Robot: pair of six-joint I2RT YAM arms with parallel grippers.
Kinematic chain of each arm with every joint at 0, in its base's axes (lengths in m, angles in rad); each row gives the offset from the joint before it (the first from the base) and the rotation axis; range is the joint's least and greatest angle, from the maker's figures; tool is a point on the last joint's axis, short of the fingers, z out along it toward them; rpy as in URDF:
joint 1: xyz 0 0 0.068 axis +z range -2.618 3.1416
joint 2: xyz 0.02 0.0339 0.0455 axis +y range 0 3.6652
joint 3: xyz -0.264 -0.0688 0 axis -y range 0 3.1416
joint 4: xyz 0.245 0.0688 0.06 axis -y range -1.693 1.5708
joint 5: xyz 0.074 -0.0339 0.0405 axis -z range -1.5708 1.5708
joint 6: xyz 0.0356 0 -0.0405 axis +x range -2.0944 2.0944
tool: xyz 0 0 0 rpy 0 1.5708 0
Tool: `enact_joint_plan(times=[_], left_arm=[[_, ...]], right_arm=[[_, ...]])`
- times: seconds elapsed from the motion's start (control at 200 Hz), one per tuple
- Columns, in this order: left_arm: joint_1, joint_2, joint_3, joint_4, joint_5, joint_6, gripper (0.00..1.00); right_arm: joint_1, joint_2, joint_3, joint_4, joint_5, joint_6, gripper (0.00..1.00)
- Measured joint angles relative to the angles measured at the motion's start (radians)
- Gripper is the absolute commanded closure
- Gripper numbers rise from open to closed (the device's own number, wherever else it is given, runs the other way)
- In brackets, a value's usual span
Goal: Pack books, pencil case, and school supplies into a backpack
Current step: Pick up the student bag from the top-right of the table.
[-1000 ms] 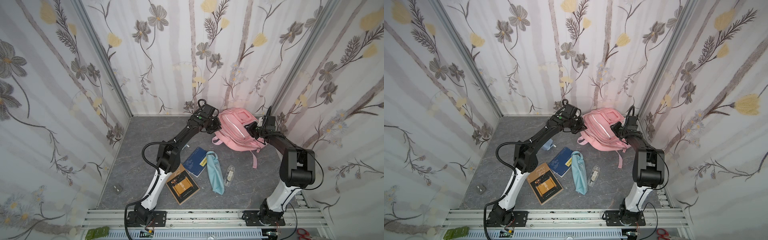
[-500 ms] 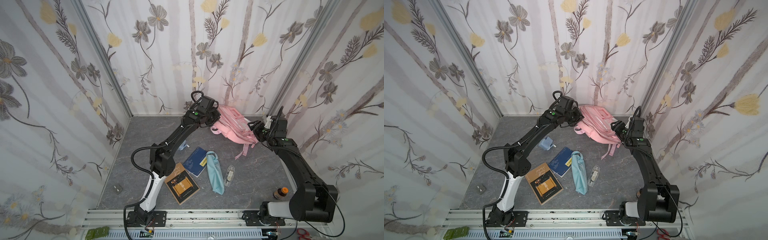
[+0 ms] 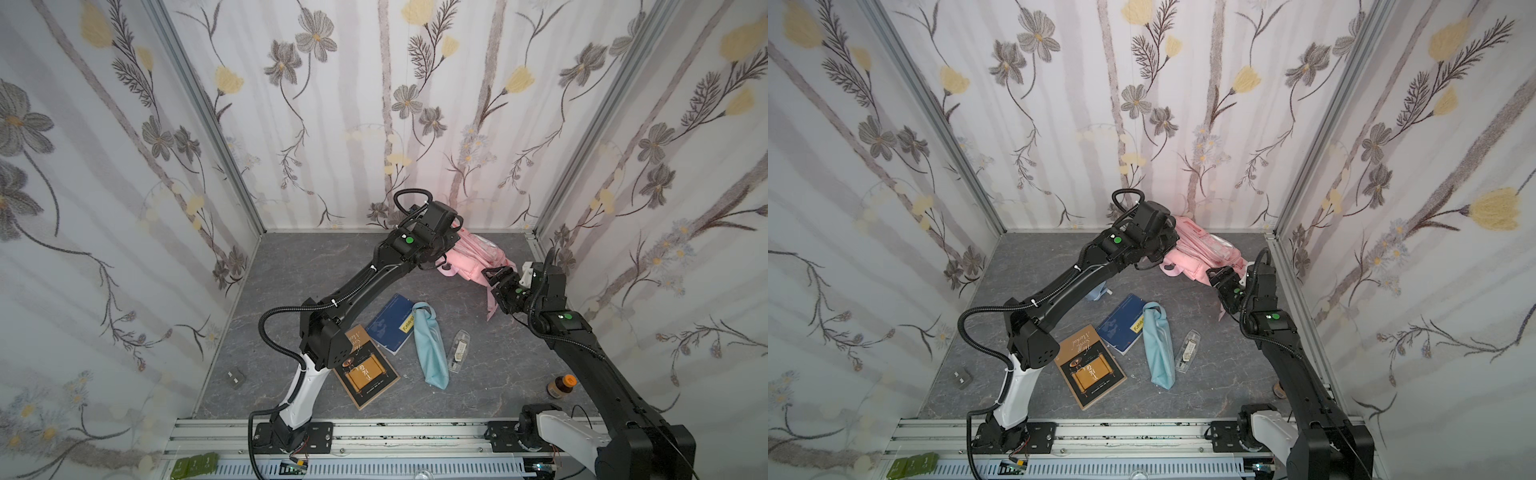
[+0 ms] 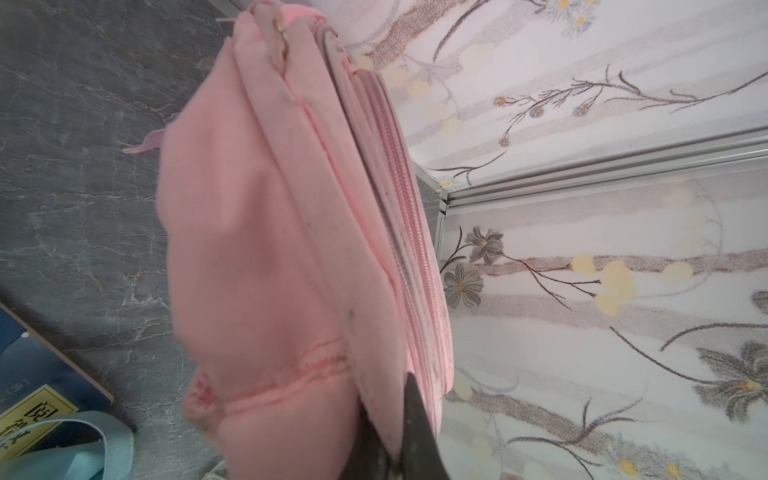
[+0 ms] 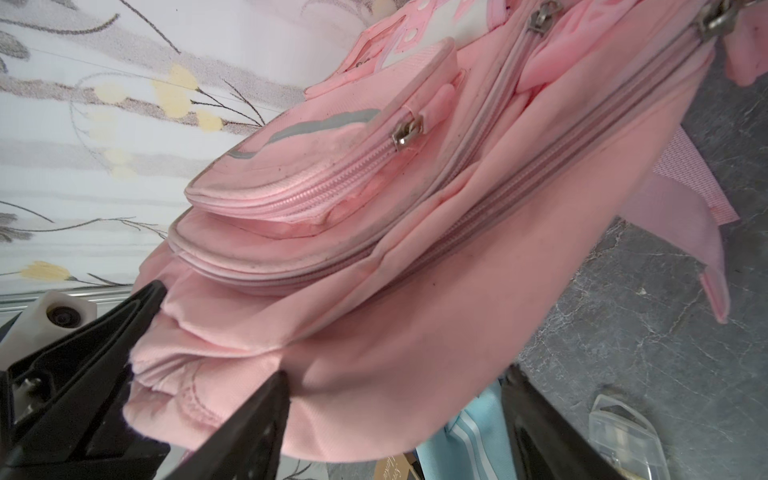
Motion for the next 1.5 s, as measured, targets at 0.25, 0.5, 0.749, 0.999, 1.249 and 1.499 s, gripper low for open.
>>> enact_joint_plan(times=[0.25,0.5,0.749,0.999,1.249,1.499], left_arm=[[-0.033,-0.075,-0.120,0.031,-0.081,-0.015,1.00],[-0.045,-0.161,-0.235,0.064,-0.110,0.007,1.00],[-0.043,-0.192,-0.295,0.105,-0.054,0.117,0.49],[0.052,-0.145,0.017,-0.041,0.320,0.488,0.31],[0.083,0.079,0.438,-0.383,0.502,0.778,0.31],[0.088,0.118,0.394,-0.433,0.478,0.877,0.34]], right_arm=[[-0.001,0.088,0.045,0.066,-0.061,0.063,0.47],[-0.027,0.200,0.134,0.135,-0.123,0.074,0.83],[-0.068,0.256,0.212,0.137,-0.173,0.060,1.00],[-0.081,0.337,0.388,0.060,-0.261,-0.080,1.00],[-0.077,0.334,0.438,-0.043,-0.299,-0.246,1.00],[-0.042,0.352,0.472,-0.049,-0.301,-0.363,1.00]])
